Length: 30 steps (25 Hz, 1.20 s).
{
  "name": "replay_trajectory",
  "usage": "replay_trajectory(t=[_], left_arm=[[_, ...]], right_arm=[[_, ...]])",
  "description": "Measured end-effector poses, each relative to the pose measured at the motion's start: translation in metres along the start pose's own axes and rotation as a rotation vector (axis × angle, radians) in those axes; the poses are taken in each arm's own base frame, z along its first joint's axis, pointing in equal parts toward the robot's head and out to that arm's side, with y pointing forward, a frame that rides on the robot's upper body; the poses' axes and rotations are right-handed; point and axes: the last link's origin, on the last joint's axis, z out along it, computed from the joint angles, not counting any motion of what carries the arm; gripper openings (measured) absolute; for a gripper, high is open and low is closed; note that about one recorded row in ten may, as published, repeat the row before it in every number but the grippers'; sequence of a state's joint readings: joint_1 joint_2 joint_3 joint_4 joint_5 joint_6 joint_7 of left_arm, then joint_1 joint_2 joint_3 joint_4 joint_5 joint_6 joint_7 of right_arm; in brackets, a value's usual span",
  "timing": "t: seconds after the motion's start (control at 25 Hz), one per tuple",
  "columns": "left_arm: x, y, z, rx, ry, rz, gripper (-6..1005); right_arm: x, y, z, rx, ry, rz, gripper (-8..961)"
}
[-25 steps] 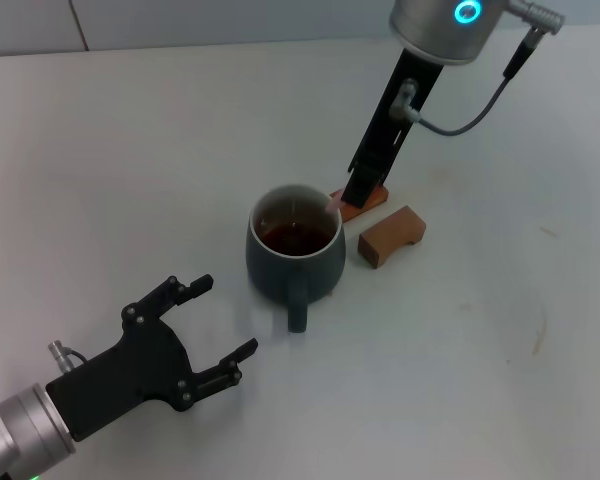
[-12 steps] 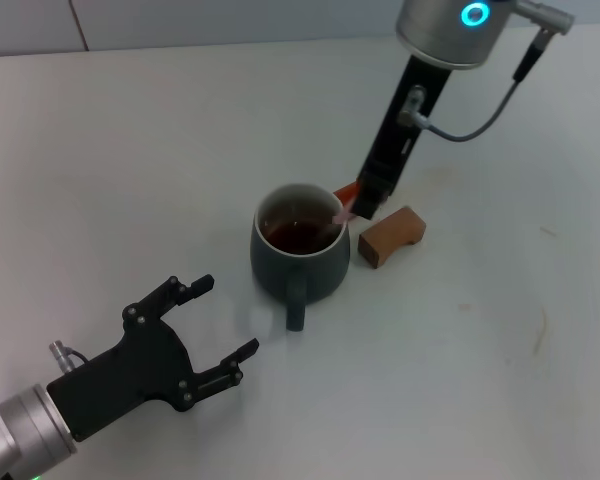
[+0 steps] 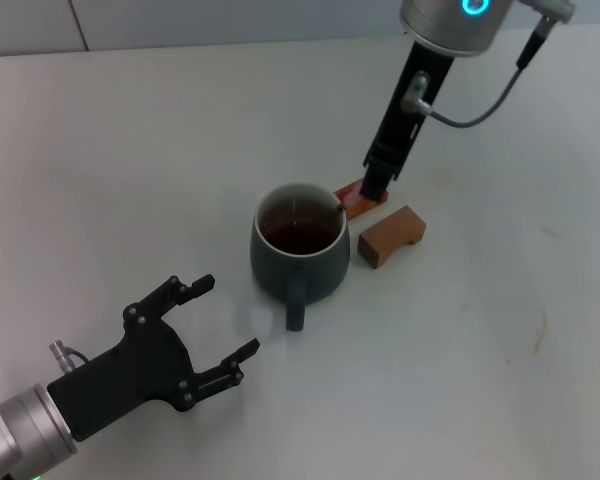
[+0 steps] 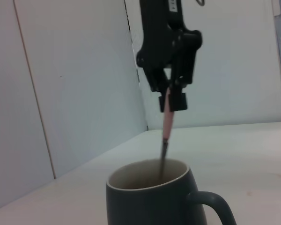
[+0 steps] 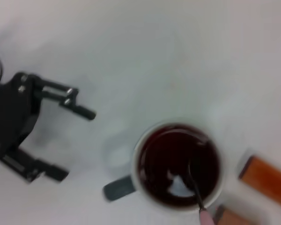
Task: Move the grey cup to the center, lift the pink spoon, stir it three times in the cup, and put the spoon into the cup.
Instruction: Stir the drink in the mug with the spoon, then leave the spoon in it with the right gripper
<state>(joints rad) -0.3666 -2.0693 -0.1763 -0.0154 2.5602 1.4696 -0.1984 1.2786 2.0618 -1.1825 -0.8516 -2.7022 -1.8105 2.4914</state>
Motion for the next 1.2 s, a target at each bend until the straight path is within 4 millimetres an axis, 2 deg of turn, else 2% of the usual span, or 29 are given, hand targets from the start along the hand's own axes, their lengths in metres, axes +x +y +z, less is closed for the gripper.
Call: replay_trajectory(t=[0.2, 0.36, 0.6, 0.76, 0.96, 1.12, 1.2], left_arm=[[0.001, -0.001, 0.001, -0.003, 0.003, 0.003, 835], [0.001, -0.001, 0.002, -0.004, 0.007, 0.002, 835], [0.001, 0.0, 0.003, -0.004, 0.006, 0.002, 835], [0.001, 0.0, 0.003, -0.004, 0.006, 0.001, 835], [0.001, 0.0, 0.003, -0.003, 0.006, -0.005, 835], [0.001, 0.0, 0.001, 0.0, 0.003, -0.007, 835], [0.0, -0.001, 0.0, 0.006, 0.0, -0.008, 835]], right_arm=[[-0.007, 0.009, 0.005, -0.034, -0.002, -0.036, 122], [-0.012, 0.006, 0.006, -0.014, -0.018, -0.033, 123], [-0.004, -0.003, 0.005, 0.019, 0.01, 0.0, 123], [-0.002, 0.0, 0.008, 0.005, 0.027, -0.001, 124], [-0.012, 0.005, 0.009, 0.001, -0.032, -0.034, 125], [-0.011, 0.007, 0.007, 0.007, -0.09, -0.063, 125], [-0.006, 0.008, 0.002, 0.009, -0.154, -0.069, 208]])
